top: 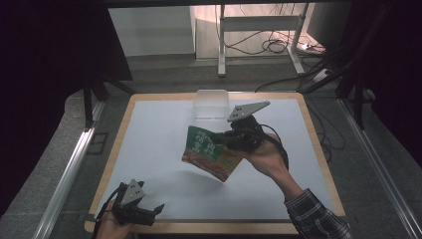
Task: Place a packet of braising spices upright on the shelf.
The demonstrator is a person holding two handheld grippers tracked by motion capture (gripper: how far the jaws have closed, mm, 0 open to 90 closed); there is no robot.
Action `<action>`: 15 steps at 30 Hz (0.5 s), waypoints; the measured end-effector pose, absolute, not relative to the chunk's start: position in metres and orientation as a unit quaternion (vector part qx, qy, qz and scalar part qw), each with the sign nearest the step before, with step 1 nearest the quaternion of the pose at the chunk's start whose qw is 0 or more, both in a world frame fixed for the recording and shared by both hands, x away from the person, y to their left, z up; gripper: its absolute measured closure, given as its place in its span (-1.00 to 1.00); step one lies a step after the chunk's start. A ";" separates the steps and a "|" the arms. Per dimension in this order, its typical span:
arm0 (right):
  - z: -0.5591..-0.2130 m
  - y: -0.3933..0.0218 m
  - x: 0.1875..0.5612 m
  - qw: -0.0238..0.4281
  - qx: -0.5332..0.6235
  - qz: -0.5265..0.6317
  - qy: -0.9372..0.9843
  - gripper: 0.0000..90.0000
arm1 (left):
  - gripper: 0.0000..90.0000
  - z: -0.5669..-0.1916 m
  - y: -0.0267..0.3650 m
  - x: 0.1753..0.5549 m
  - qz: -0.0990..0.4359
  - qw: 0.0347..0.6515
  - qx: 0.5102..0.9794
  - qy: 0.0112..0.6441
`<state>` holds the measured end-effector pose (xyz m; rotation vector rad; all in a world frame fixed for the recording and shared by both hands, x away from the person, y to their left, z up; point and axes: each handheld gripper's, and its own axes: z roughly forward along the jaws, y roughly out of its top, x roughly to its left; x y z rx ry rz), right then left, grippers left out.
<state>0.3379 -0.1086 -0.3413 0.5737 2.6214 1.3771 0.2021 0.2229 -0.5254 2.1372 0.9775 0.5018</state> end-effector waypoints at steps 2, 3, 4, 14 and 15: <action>-0.340 -0.109 0.340 0.065 0.193 0.455 0.867 0.98 | -1.00 -0.525 0.223 0.202 0.195 0.361 0.830 0.379; -0.338 -0.110 0.343 0.068 0.196 0.455 0.866 0.98 | -1.00 -0.525 0.223 0.202 0.195 0.361 0.830 0.379; -0.336 -0.112 0.346 0.069 0.199 0.456 0.865 0.98 | -1.00 -0.525 0.223 0.202 0.194 0.362 0.829 0.380; -0.317 -0.117 0.369 0.047 0.208 0.474 0.854 0.98 | -1.00 -0.526 0.223 0.202 0.193 0.362 0.829 0.380; -0.317 -0.117 0.369 0.047 0.208 0.474 0.854 0.98 | -1.00 -0.525 0.223 0.202 0.193 0.362 0.829 0.379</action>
